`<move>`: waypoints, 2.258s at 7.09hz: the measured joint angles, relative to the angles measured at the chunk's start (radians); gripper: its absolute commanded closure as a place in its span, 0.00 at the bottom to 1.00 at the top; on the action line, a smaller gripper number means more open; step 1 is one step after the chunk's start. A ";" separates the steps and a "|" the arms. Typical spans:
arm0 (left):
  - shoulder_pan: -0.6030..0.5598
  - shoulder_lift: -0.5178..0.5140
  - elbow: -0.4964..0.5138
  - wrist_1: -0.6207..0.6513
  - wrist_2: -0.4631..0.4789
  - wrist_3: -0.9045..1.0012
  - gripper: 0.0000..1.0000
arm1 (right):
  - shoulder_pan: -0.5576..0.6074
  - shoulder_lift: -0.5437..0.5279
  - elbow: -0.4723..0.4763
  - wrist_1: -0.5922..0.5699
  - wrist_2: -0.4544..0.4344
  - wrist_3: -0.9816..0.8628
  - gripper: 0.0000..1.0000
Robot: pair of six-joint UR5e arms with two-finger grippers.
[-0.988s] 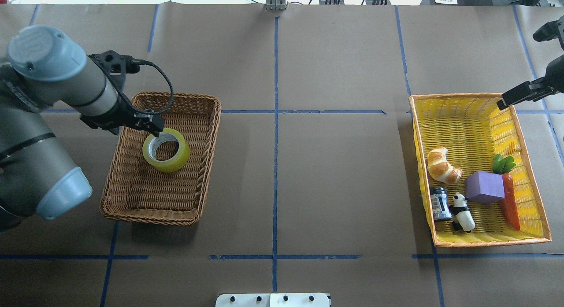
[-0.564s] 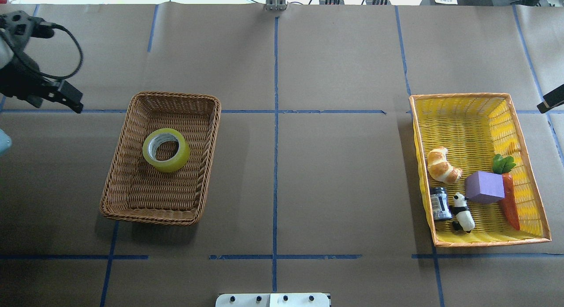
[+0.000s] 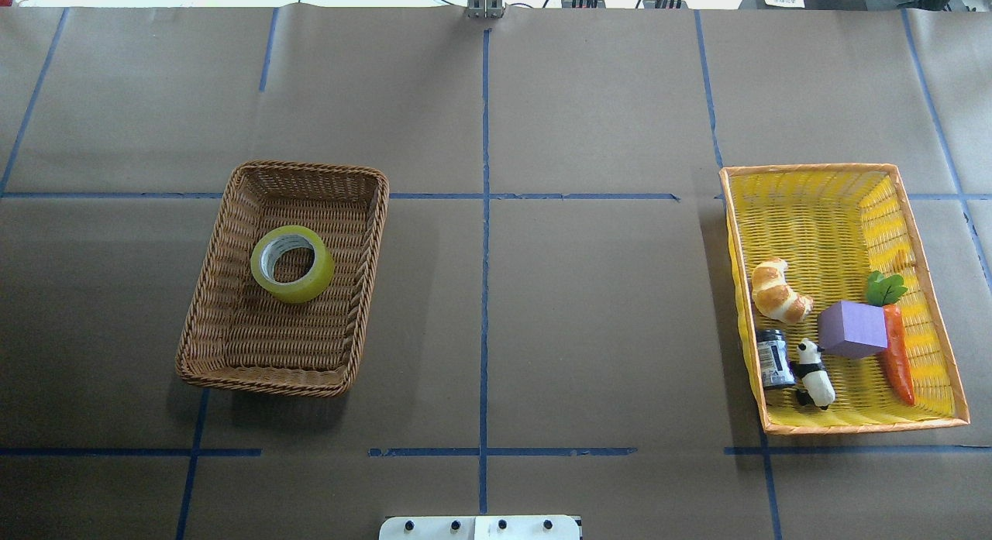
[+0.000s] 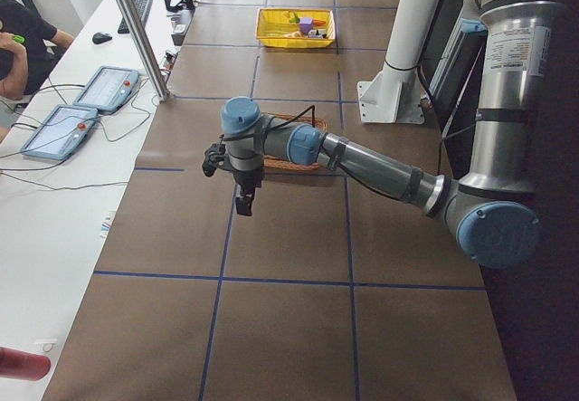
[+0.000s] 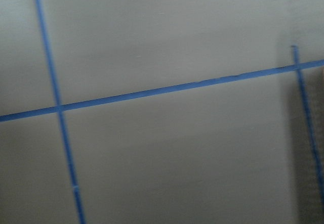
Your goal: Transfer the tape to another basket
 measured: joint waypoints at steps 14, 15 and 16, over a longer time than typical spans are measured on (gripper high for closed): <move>-0.145 0.102 0.199 -0.073 -0.051 0.177 0.00 | 0.058 0.038 -0.079 0.008 0.006 0.056 0.00; -0.145 0.100 0.199 -0.073 -0.051 0.177 0.00 | 0.062 0.038 -0.079 0.008 0.003 0.056 0.00; -0.145 0.099 0.197 -0.073 -0.051 0.177 0.00 | 0.070 0.038 -0.079 0.012 0.001 0.057 0.00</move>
